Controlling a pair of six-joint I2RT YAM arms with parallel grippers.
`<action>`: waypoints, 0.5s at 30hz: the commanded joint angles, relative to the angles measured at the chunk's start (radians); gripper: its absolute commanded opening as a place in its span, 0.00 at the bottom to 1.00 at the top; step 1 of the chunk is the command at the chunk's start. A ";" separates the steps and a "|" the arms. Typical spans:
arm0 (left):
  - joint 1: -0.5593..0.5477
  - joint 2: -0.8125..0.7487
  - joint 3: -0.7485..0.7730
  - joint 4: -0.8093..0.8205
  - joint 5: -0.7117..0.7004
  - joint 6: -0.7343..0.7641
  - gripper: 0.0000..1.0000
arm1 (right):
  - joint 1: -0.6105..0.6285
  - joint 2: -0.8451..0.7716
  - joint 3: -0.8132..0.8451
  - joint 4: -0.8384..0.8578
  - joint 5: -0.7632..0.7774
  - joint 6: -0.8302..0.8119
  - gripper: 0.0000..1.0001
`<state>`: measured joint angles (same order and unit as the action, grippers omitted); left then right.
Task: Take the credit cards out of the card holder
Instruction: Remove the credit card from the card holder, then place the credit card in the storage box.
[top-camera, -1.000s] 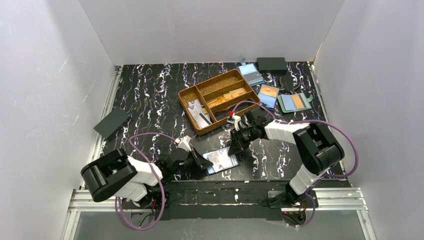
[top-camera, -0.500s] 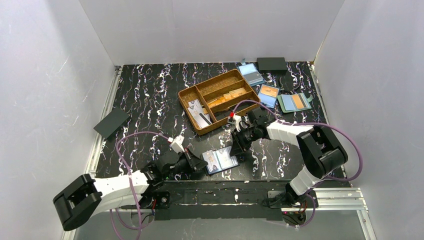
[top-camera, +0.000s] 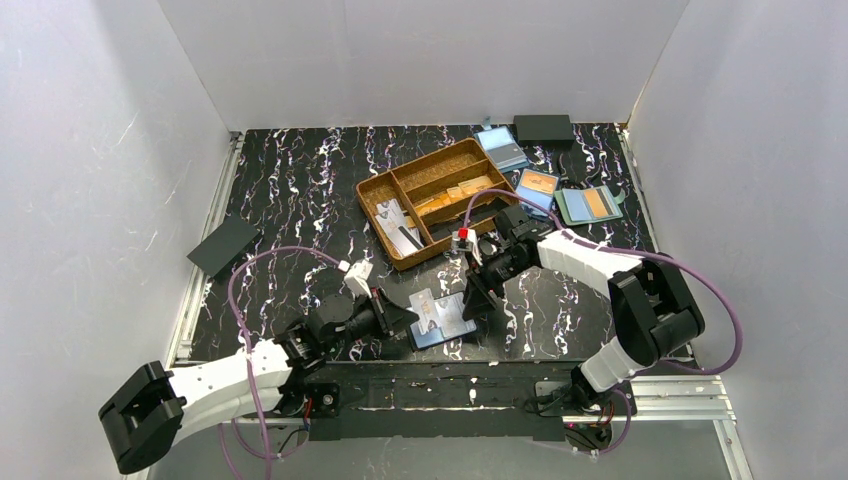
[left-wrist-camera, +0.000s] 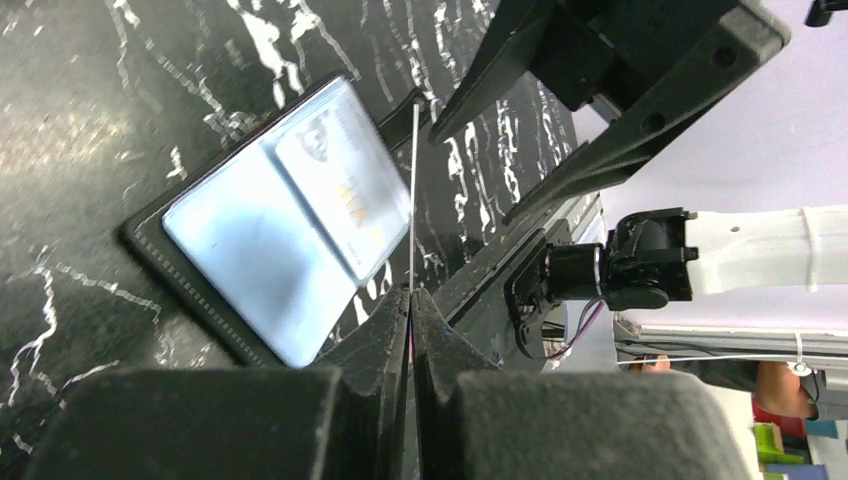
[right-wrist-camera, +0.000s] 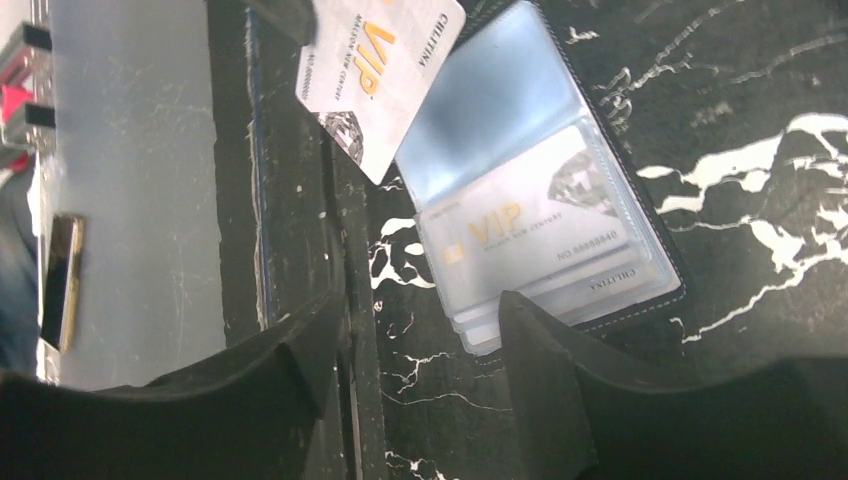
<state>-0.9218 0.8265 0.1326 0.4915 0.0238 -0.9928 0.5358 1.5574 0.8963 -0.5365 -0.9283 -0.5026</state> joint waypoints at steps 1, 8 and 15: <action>0.006 0.011 0.073 0.004 0.026 0.105 0.00 | -0.006 -0.049 0.051 -0.151 -0.080 -0.180 0.72; 0.056 0.052 0.124 0.031 0.050 0.120 0.00 | -0.009 -0.079 0.062 -0.181 -0.074 -0.220 0.77; 0.249 0.100 0.196 0.030 0.222 0.091 0.00 | -0.047 -0.111 0.076 -0.226 -0.074 -0.260 0.79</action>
<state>-0.7708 0.9066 0.2581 0.4999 0.1272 -0.9020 0.5121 1.4937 0.9215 -0.7059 -0.9722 -0.7021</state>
